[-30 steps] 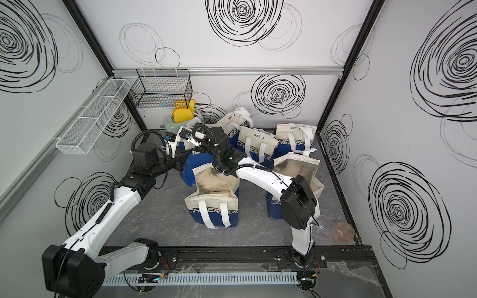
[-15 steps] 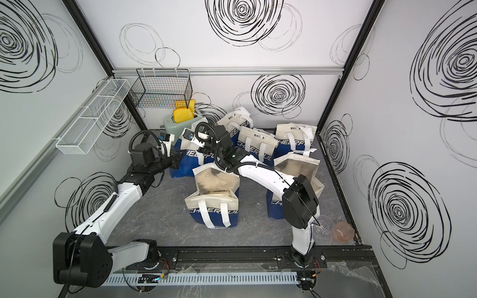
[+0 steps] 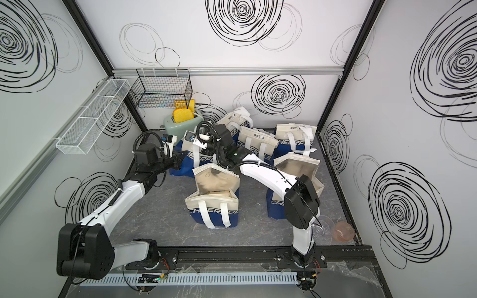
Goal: Open the takeout bag
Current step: Open the takeout bag at the center of the board.
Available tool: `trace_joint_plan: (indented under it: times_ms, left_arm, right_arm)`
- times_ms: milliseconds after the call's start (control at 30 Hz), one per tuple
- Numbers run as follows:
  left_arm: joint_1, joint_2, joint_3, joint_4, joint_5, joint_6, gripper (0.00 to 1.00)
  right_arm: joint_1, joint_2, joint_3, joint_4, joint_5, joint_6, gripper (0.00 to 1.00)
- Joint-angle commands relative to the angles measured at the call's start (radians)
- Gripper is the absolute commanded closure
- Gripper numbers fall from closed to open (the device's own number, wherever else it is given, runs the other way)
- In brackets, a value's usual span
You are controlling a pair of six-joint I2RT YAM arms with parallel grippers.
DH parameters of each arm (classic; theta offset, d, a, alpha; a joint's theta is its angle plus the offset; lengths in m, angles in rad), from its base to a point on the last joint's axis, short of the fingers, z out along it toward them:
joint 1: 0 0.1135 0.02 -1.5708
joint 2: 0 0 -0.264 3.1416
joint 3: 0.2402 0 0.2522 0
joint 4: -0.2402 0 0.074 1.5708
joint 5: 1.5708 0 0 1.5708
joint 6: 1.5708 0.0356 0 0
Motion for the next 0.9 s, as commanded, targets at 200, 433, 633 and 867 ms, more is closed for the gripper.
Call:
trace_joint_plan:
  times_ms: [200, 433, 633, 867]
  left_arm:
    - [0.058, 0.038, -0.076, -0.186, -0.285, 0.079, 1.0]
    - [0.056, 0.043, -0.085, -0.175, -0.291, 0.08, 1.0]
    - [0.033, 0.02, -0.055, -0.165, -0.229, 0.032, 1.0]
    - [0.037, -0.019, -0.039, -0.196, -0.208, 0.022, 1.0]
  right_arm:
    - [-0.073, -0.124, 0.126, 0.065, 0.054, -0.018, 1.0]
    - [-0.087, -0.128, 0.147, 0.036, 0.013, -0.012, 1.0]
    - [-0.071, -0.12, 0.121, 0.005, -0.048, -0.002, 1.0]
    - [-0.068, -0.112, 0.106, 0.009, -0.102, 0.009, 1.0]
